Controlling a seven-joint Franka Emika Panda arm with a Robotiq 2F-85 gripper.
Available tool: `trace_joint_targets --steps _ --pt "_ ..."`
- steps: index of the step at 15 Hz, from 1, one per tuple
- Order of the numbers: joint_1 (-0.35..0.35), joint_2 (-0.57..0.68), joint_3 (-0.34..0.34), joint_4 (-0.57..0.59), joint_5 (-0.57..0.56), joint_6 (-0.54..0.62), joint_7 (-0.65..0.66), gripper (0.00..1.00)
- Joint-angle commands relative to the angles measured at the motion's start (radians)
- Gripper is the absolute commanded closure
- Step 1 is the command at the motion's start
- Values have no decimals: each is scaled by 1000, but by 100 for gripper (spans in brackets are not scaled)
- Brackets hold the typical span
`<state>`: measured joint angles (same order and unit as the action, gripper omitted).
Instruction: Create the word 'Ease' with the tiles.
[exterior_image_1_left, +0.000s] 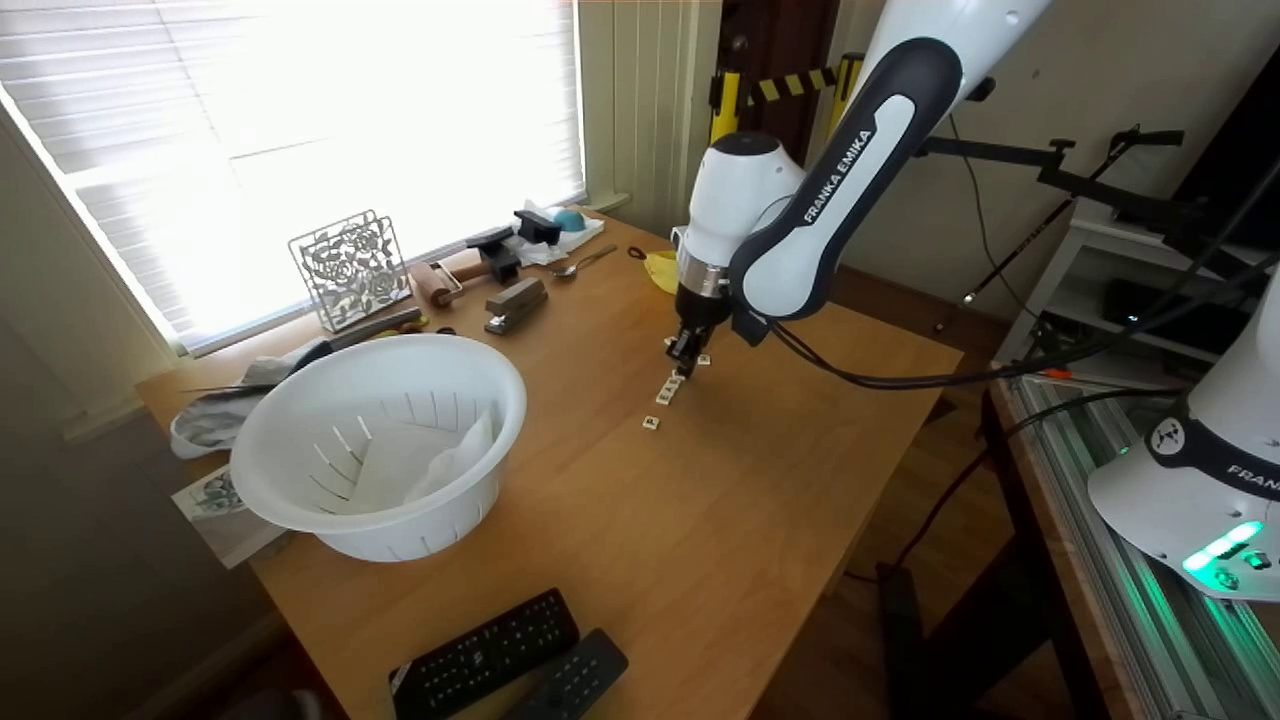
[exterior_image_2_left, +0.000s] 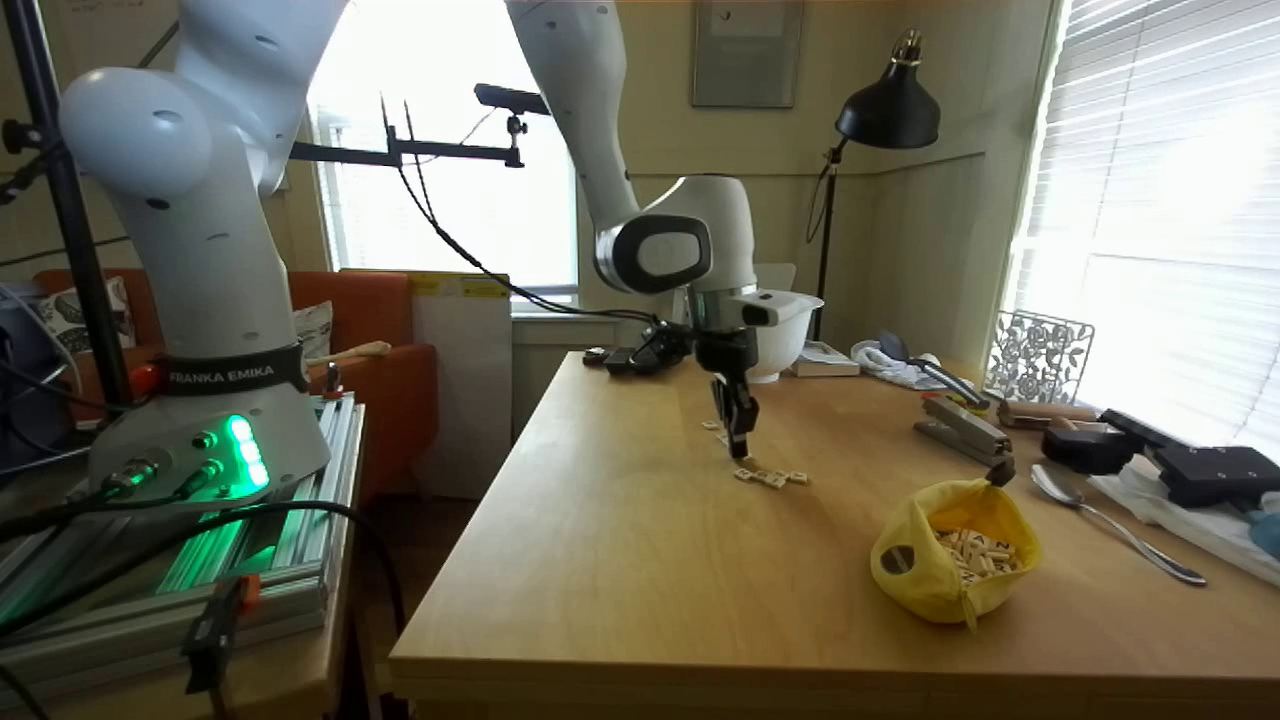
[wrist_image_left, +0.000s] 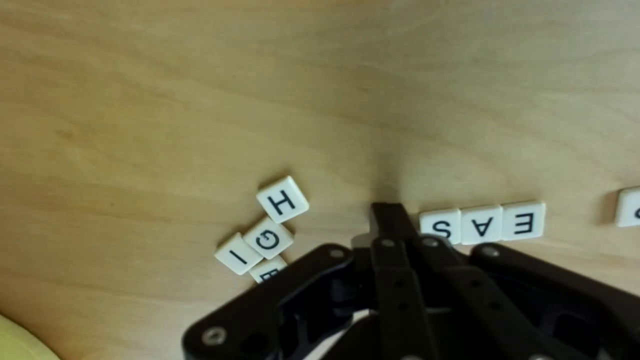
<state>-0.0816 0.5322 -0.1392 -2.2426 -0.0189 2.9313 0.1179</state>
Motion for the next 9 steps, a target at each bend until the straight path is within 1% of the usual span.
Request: trace_joint_targets --steps 1,9 --pt "29 65 -14 32 27 -17 45 100" --pt "32 65 -9 31 55 -19 95 100"
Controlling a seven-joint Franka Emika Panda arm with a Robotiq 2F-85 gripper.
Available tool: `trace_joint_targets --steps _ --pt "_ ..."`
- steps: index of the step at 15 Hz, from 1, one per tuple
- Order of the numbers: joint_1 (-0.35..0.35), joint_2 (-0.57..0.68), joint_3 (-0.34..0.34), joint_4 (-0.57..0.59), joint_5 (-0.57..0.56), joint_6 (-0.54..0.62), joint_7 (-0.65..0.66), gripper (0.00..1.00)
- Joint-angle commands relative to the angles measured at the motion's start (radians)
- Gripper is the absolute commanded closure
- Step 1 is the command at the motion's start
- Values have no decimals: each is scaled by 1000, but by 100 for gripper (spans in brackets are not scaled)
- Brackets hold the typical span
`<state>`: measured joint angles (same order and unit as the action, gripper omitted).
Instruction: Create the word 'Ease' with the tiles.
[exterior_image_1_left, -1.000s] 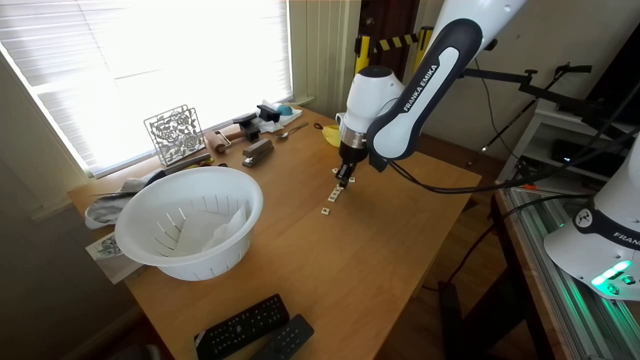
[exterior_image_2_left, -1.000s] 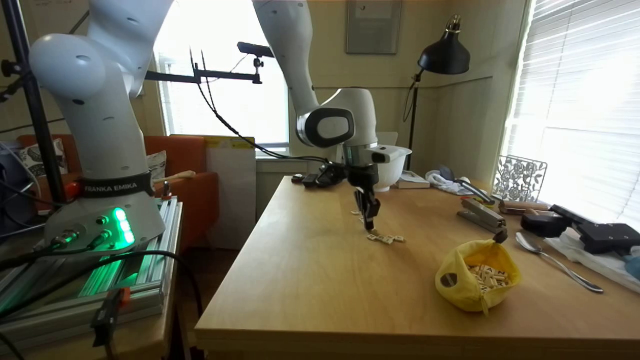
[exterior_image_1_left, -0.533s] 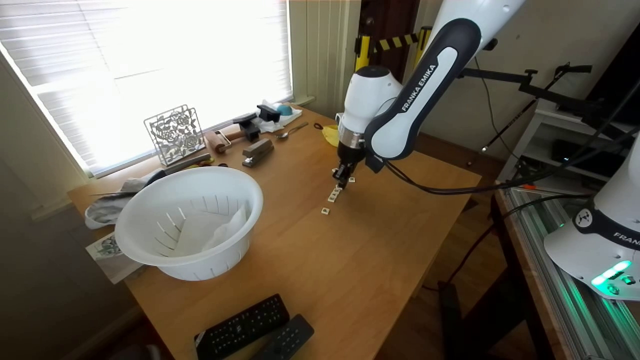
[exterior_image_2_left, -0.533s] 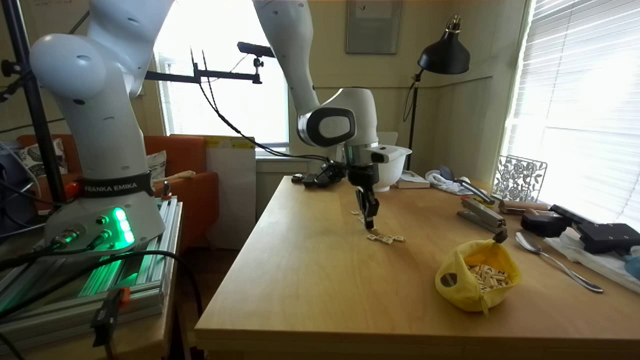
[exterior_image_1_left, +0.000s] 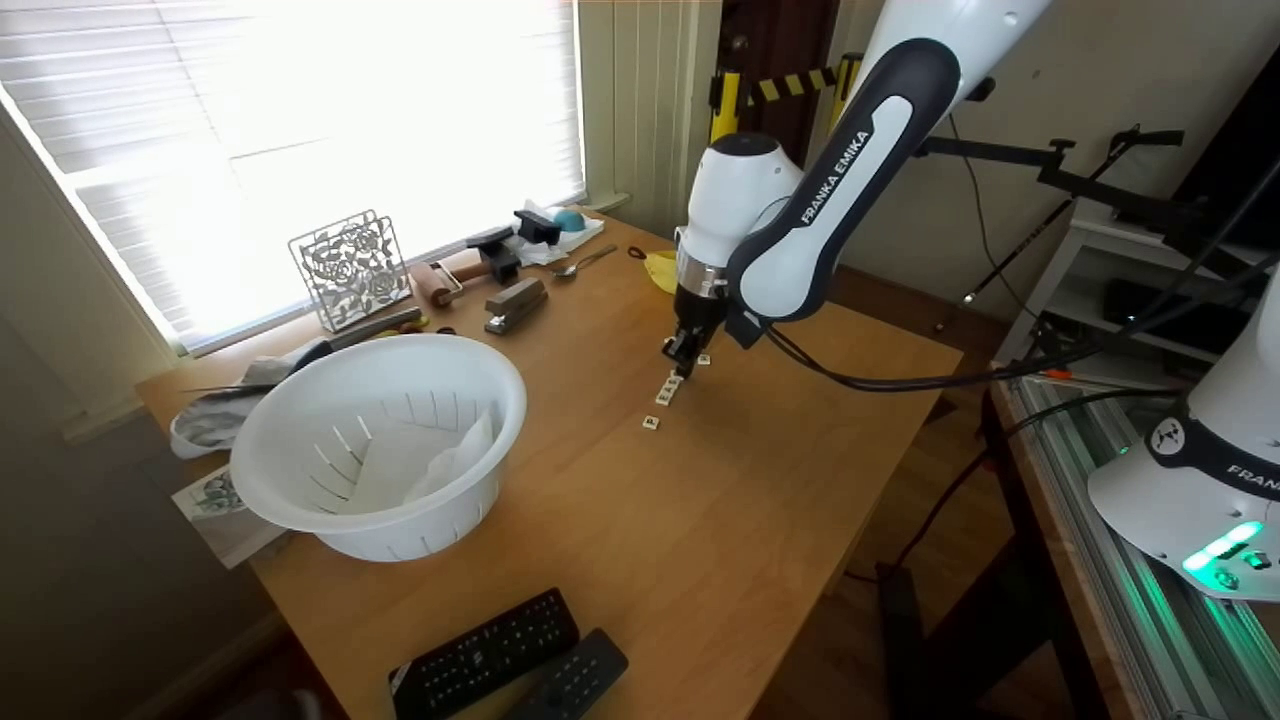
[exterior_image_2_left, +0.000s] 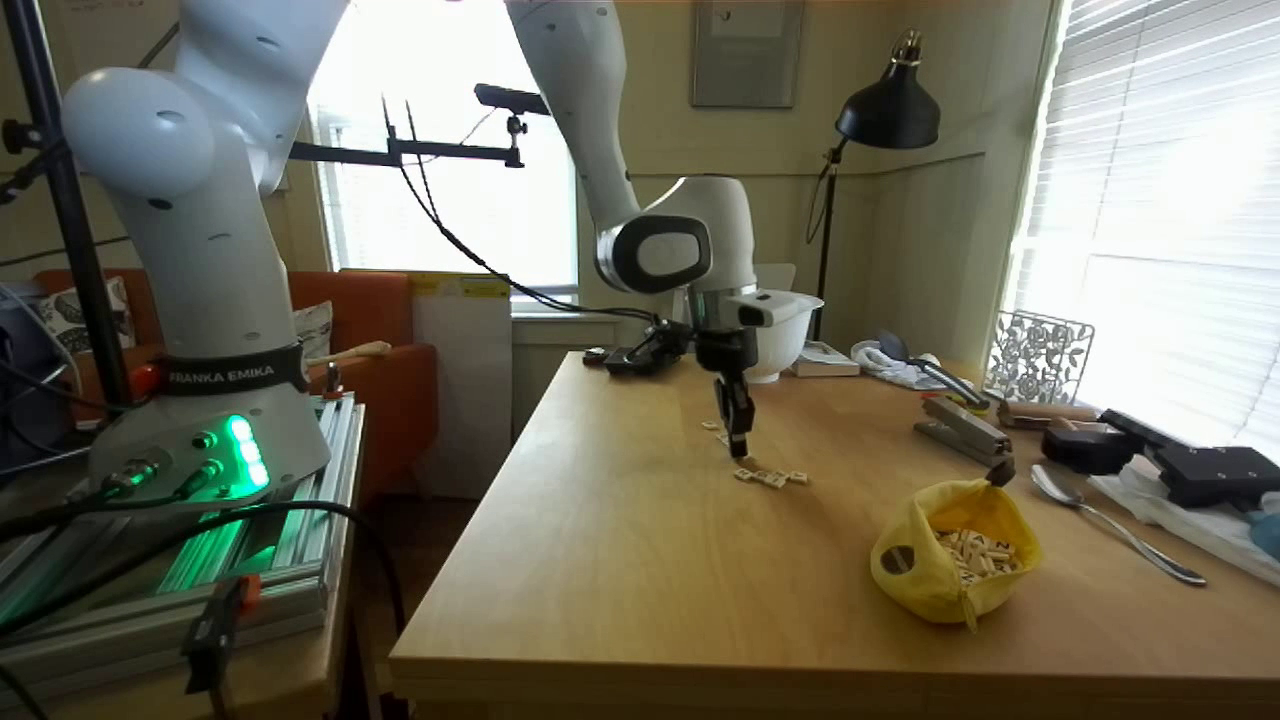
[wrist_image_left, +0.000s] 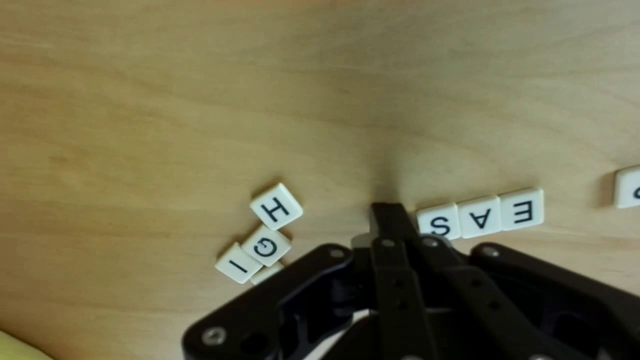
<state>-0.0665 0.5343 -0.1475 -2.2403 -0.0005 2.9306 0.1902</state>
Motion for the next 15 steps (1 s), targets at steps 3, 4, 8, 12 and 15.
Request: trace_joint_targets --steps 3,4,8,12,15 --pt "15 63 2 29 48 -21 33 100" --pt "15 63 2 29 52 -22 36 100" --pt "25 53 -8 27 53 -20 47 100" --pt "28 37 -4 20 53 -26 49 100" --pt "39 30 -12 17 48 -24 54 100"
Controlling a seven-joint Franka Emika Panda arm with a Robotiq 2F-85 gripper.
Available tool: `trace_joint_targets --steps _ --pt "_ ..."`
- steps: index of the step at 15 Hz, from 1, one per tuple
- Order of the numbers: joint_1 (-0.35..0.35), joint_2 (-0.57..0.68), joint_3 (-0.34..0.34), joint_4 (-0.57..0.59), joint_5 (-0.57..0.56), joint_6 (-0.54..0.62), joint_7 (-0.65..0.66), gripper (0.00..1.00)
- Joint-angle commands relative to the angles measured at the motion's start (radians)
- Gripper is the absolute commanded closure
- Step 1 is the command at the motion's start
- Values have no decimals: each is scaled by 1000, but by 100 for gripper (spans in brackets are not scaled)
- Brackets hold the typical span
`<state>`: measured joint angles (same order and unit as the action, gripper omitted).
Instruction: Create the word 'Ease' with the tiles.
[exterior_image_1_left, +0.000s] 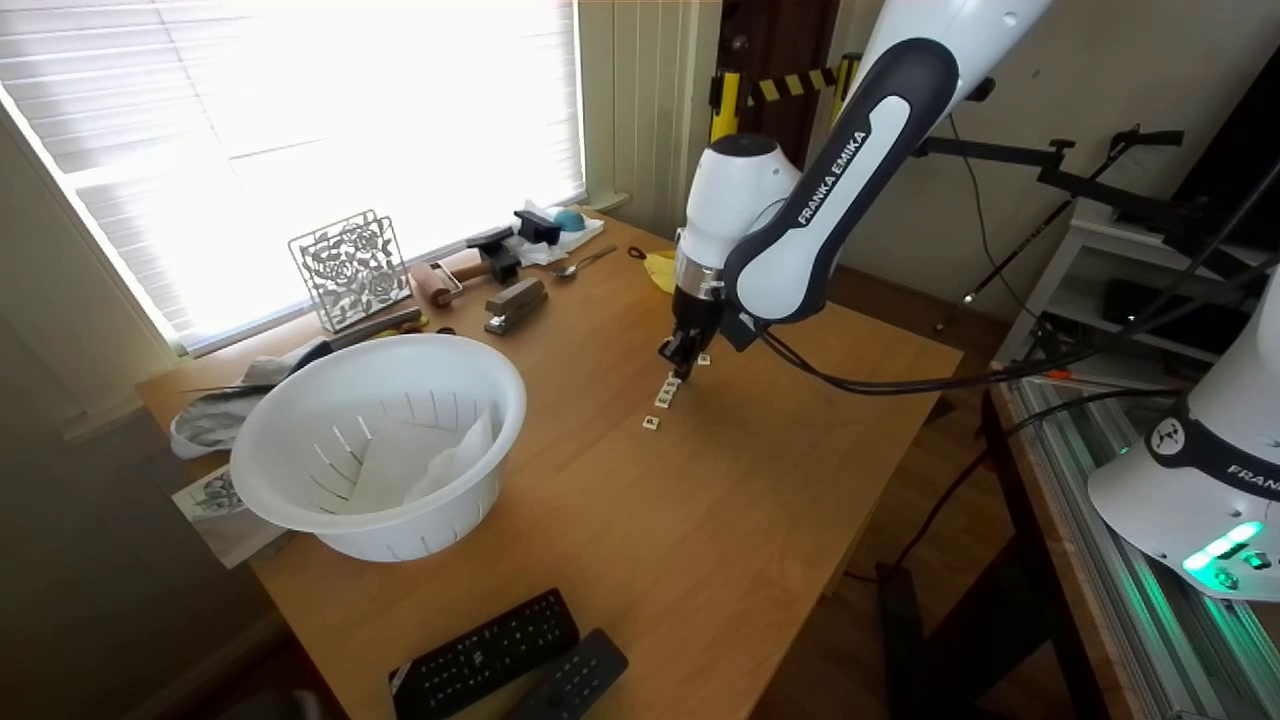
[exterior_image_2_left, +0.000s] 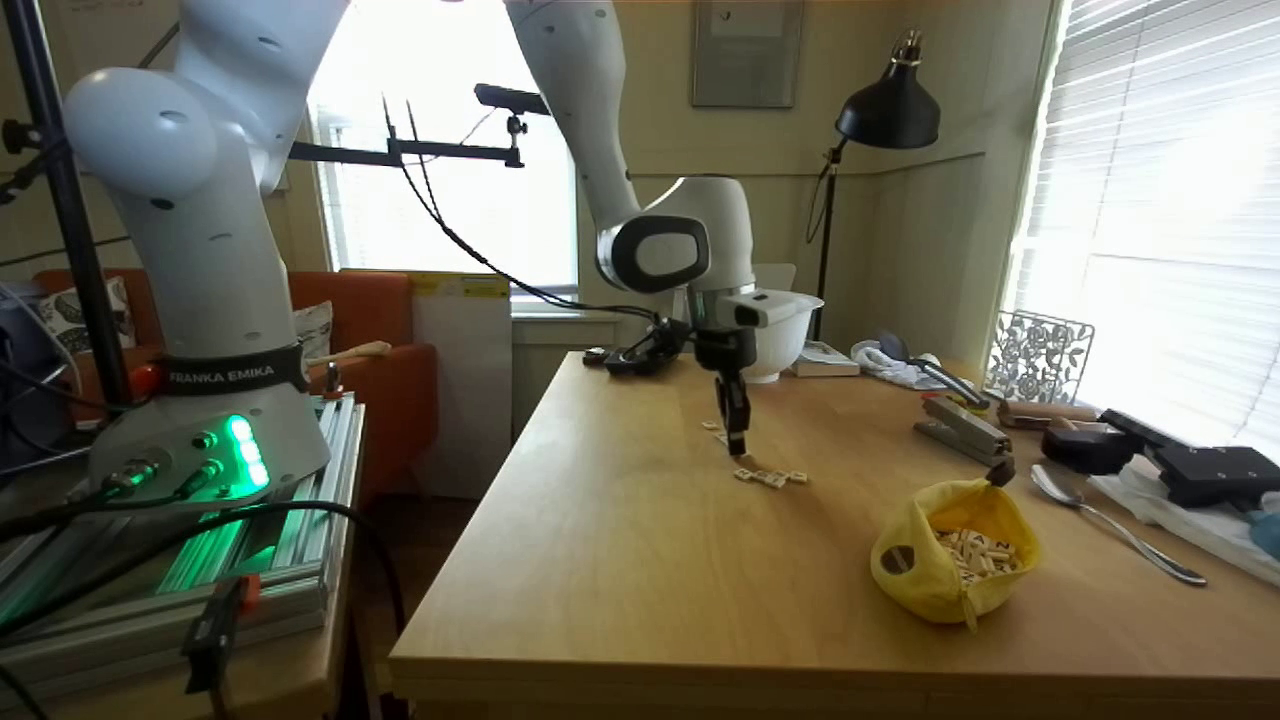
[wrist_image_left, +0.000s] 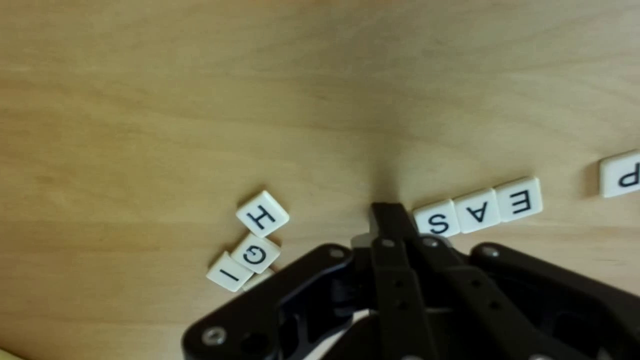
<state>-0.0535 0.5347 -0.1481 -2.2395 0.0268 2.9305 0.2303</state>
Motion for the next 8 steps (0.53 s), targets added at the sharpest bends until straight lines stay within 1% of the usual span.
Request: trace_joint_targets --steps 1,8 --pt "31 28 -15 15 18 -25 15 100" --pt "64 15 -42 8 11 -23 29 100"
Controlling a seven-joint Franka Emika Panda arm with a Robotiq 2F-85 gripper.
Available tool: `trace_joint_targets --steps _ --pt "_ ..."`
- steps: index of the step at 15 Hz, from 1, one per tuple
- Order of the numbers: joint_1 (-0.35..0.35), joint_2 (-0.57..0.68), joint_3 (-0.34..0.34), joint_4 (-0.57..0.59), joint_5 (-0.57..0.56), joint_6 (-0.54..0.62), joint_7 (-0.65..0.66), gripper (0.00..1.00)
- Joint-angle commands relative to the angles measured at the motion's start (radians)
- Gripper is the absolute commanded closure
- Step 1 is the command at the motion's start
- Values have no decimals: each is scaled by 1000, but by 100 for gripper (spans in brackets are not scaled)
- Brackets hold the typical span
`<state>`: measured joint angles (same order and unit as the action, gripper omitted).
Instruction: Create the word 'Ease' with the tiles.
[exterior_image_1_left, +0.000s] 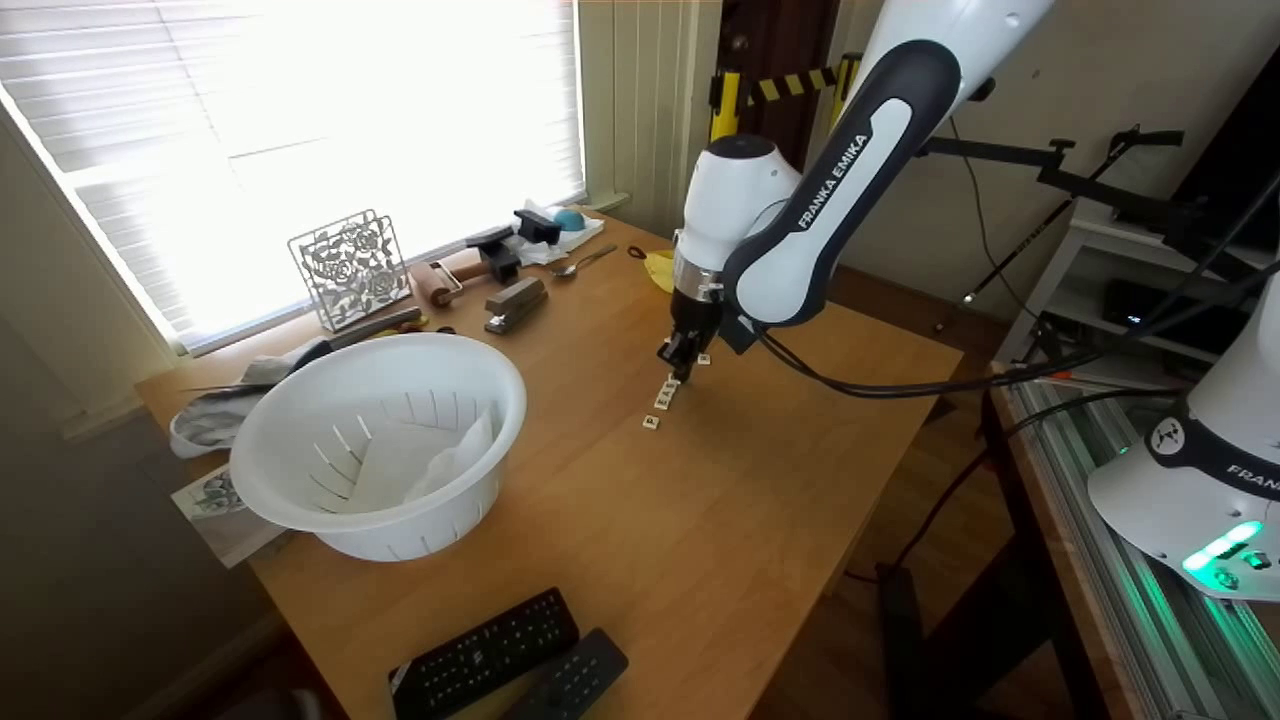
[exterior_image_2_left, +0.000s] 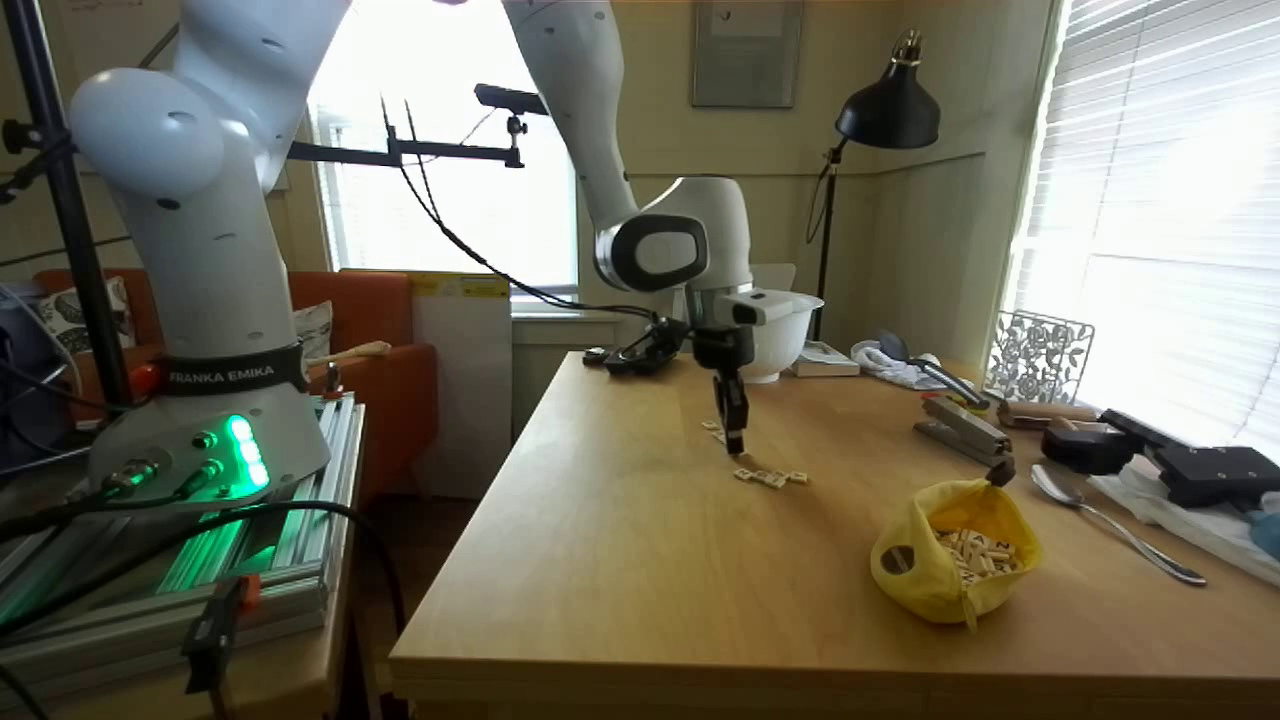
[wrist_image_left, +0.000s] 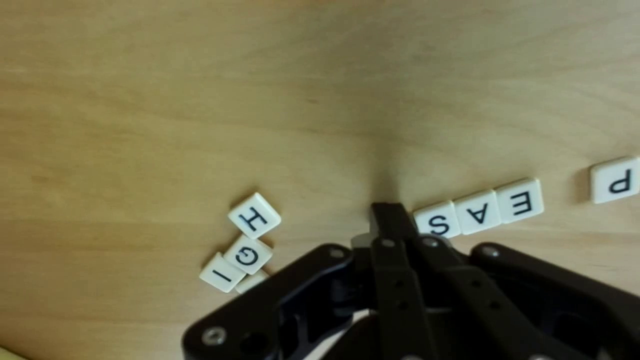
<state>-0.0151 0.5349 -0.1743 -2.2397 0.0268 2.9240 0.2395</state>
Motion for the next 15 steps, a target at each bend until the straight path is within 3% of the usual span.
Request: trace_joint_targets --steps 1,15 --pt "26 12 -15 7 12 -16 20 100" --pt "44 -11 -26 0 8 1 28 100"
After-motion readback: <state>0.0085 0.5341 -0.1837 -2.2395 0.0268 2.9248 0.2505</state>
